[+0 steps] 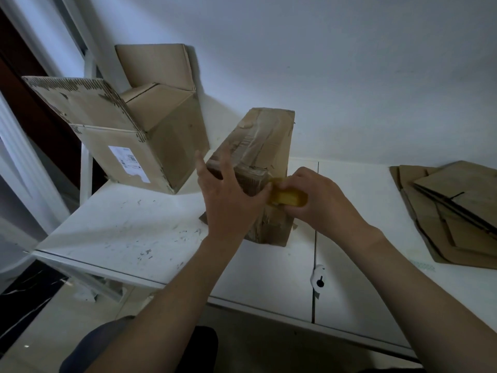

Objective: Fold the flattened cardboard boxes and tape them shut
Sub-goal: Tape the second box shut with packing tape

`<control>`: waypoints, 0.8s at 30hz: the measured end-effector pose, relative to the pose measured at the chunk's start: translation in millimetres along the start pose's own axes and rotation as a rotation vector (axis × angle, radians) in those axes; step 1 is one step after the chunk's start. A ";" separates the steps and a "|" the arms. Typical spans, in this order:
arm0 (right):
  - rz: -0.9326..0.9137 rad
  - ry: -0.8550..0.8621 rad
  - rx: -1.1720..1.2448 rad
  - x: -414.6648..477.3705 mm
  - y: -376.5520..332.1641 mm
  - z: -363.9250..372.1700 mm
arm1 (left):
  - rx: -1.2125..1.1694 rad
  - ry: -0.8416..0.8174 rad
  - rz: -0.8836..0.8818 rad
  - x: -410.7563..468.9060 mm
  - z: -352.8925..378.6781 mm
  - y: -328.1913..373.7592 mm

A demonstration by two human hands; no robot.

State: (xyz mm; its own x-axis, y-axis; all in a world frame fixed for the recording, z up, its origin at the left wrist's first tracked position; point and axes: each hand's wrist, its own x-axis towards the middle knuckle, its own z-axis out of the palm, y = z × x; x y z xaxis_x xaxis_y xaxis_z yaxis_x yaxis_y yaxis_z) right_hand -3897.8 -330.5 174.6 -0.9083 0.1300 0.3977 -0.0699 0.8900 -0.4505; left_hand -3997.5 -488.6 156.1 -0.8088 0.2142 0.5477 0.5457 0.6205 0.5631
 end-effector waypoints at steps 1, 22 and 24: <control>-0.008 -0.001 0.016 1.4 0.4 2.0 | -0.025 0.001 -0.007 -0.4 -0.3 -1.4; -0.075 -0.170 -0.180 7.8 -78.9 -153.3 | -0.275 -0.497 0.665 51.5 -92.4 94.8; -0.084 -0.161 -0.149 3.7 -82.4 -164.2 | -0.242 -0.524 0.660 54.1 -101.3 106.2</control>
State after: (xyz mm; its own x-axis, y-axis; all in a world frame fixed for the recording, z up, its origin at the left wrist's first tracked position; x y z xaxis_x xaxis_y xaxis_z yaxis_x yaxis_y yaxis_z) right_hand -3827.7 -331.6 344.5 -0.9568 -0.0085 0.2908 -0.0976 0.9511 -0.2932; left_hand -3961.0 -487.5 308.2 -0.2760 0.8287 0.4869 0.9213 0.0837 0.3798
